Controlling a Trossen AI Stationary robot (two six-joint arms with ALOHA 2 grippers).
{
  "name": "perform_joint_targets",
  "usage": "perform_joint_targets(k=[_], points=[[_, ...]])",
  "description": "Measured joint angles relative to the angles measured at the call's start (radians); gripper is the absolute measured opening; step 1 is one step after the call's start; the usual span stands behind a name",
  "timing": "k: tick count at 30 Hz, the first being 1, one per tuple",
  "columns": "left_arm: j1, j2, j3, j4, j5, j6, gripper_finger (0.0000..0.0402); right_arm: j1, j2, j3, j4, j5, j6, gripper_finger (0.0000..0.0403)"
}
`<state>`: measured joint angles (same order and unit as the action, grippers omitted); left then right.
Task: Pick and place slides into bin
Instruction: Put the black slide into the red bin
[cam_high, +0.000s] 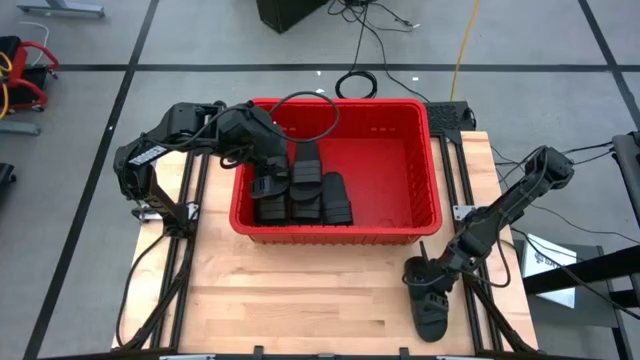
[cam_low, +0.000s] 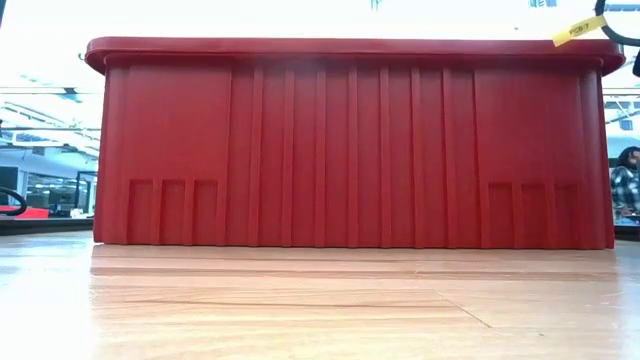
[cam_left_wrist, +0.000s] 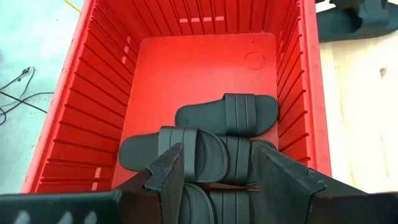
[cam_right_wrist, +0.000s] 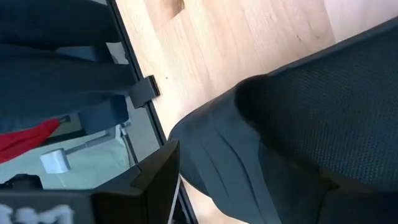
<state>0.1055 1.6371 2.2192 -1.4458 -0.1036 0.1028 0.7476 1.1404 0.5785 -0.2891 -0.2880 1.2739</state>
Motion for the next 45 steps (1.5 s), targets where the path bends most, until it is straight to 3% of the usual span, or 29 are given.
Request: perform_joint_targets(k=[7,11,20,27,45], points=[[0.0,0.0,0.0,0.0,0.0,-0.008,0.0184,-0.015,-0.002,-0.001,0.046,0.007,-0.008,0.0212],[0.0,0.0,0.0,0.012,0.0,-0.005,0.0184,-0.021,-0.007,-0.001,0.157,0.082,-0.03,0.0212],[0.0,0.0,0.0,0.036,0.0,-0.006,0.0184,-0.021,-0.006,-0.002,0.061,0.181,-0.003,0.0212],[0.0,0.0,0.0,0.033,0.0,-0.003,0.0184,-0.019,-0.006,-0.002,-0.002,0.1,-0.009,0.0212],[0.0,0.0,0.0,0.027,0.0,-0.002,0.0184,0.017,0.061,-0.001,0.058,0.1,-0.025,0.0212]])
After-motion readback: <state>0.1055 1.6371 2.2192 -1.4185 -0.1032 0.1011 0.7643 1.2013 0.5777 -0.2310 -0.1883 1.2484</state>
